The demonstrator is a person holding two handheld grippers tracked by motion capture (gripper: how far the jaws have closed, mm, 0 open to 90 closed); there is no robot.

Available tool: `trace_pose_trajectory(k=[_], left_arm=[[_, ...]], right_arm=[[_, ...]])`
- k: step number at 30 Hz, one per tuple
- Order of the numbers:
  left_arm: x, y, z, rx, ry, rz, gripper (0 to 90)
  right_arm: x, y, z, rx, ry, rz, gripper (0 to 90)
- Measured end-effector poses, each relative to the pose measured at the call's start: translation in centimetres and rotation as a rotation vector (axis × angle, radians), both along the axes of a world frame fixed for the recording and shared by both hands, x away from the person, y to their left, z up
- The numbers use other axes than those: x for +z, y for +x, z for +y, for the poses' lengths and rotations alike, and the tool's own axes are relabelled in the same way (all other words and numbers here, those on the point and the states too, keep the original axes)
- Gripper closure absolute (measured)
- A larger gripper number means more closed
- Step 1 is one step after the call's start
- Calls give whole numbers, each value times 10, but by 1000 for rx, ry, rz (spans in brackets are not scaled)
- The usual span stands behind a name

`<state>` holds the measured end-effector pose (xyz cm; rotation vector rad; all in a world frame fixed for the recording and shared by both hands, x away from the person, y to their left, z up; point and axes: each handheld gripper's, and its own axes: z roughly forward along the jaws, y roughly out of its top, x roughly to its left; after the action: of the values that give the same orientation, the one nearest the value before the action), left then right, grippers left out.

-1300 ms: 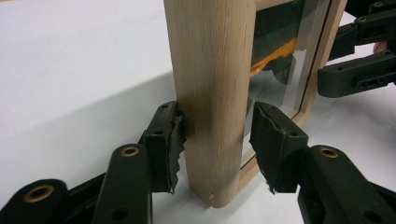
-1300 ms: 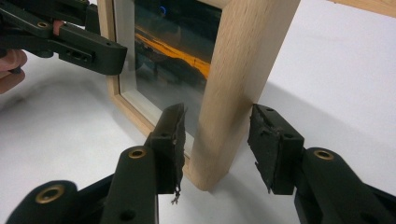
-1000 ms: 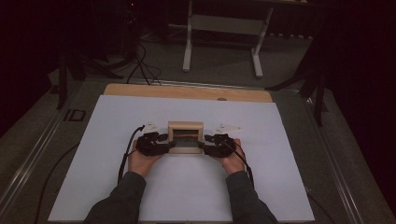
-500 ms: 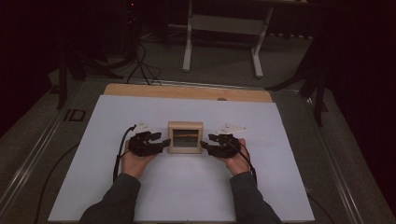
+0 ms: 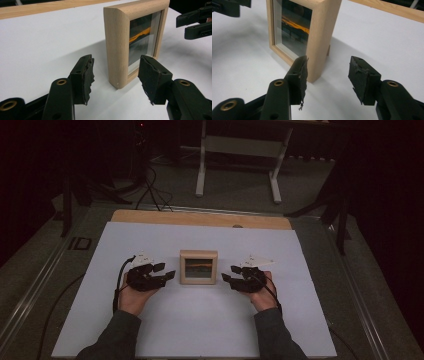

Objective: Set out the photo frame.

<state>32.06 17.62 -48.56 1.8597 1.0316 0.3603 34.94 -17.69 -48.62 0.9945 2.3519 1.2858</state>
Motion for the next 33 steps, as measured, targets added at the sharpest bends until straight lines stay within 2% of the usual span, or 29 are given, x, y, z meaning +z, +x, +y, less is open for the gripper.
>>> trace_pose_trajectory(k=[10, 17, 23, 33], left_arm=[[1, -15, 19, -1, 15, -22, 451], [-2, -24, 37, 25, 21, -18, 451], [-4, -31, 45, 23, 33, -23, 451], [-4, -49, 59, 44, 37, -40, 449]], right_arm=[[3, -12, -25, -28, 5, -22, 485], [0, -26, -47, -45, -1, -30, 481], [1, -39, -70, -88, 34, -38, 480], [1, -56, -90, -127, 48, -53, 461]])
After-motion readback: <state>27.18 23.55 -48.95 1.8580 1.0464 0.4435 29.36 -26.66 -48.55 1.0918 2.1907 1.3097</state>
